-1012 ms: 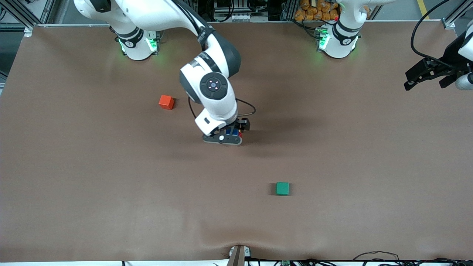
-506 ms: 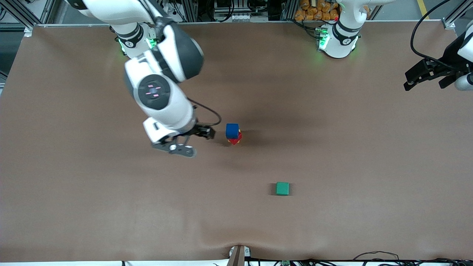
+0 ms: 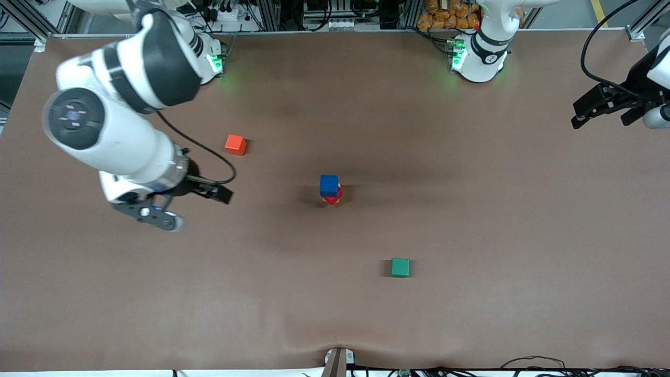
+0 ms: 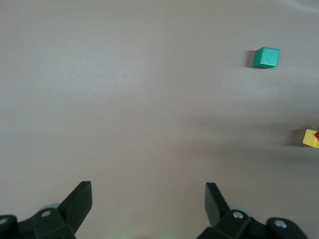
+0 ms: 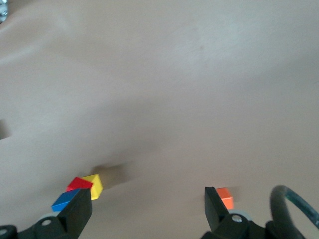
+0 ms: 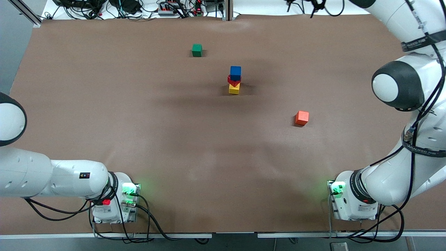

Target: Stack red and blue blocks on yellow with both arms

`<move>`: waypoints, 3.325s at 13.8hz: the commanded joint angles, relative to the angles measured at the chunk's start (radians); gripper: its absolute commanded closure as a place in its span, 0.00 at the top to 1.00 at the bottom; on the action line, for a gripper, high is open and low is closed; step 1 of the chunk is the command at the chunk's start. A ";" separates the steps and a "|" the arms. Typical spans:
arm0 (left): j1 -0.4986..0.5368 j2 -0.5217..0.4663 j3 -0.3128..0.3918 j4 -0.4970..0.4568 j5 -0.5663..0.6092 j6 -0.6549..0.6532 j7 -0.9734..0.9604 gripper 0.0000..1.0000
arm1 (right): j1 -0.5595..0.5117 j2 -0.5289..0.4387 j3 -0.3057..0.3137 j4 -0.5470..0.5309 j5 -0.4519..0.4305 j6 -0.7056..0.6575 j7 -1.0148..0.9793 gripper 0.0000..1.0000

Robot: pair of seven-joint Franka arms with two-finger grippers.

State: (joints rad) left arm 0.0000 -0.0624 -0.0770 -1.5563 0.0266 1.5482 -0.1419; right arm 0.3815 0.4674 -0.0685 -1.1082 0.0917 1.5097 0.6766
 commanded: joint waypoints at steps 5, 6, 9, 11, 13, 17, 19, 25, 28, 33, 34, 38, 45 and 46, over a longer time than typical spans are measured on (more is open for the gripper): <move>-0.008 -0.004 0.002 -0.002 0.021 0.006 0.015 1.00 | -0.171 -0.096 0.019 -0.010 -0.020 -0.132 -0.280 1.00; -0.008 -0.004 0.002 -0.002 0.021 0.006 0.015 1.00 | -0.187 -0.111 0.019 -0.010 -0.020 -0.157 -0.316 1.00; -0.008 -0.002 0.002 0.002 0.021 0.007 0.015 1.00 | -0.243 -0.182 0.021 -0.021 -0.035 -0.190 -0.460 1.00; -0.006 -0.002 0.002 0.002 0.021 0.007 0.015 1.00 | -0.265 -0.199 0.018 -0.019 -0.055 -0.245 -0.546 1.00; -0.006 -0.002 0.002 0.001 0.021 0.007 0.015 1.00 | -0.263 -0.249 0.024 -0.054 -0.137 -0.253 -0.598 1.00; -0.008 0.000 0.000 0.002 0.021 0.007 0.015 1.00 | -0.266 -0.335 0.022 -0.160 -0.147 -0.241 -0.601 1.00; -0.006 -0.002 0.002 0.002 0.021 0.007 0.015 1.00 | -0.273 -0.419 0.021 -0.273 -0.145 -0.191 -0.601 1.00; -0.008 0.003 0.000 0.002 0.021 0.007 0.005 1.00 | -0.338 -0.587 0.022 -0.536 -0.136 -0.057 -0.603 1.00; -0.006 0.003 0.002 0.002 0.021 0.007 0.010 1.00 | -0.372 -0.570 0.019 -0.503 -0.148 -0.060 -0.708 1.00; -0.006 0.003 0.003 0.002 0.021 0.009 0.011 1.00 | -0.386 -0.561 0.027 -0.458 -0.168 -0.065 -0.740 1.00; -0.006 0.003 0.003 0.002 0.021 0.009 0.011 1.00 | -0.385 -0.553 0.027 -0.443 -0.171 -0.063 -0.738 1.00; -0.006 -0.002 0.003 0.002 0.021 0.007 0.013 1.00 | -0.386 -0.504 0.029 -0.363 -0.144 -0.063 -0.737 1.00; -0.006 -0.005 0.003 0.002 0.019 0.004 0.013 1.00 | -0.380 -0.503 0.029 -0.361 -0.086 -0.059 -0.729 1.00; -0.006 -0.005 0.003 0.002 0.019 0.004 0.013 1.00 | -0.378 -0.494 0.029 -0.360 -0.090 -0.059 -0.730 1.00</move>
State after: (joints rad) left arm -0.0011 -0.0604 -0.0763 -1.5564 0.0266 1.5490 -0.1415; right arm 0.0053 -0.0468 -0.0442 -1.4964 -0.0062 1.4560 -0.0507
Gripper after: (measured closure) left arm 0.000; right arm 0.000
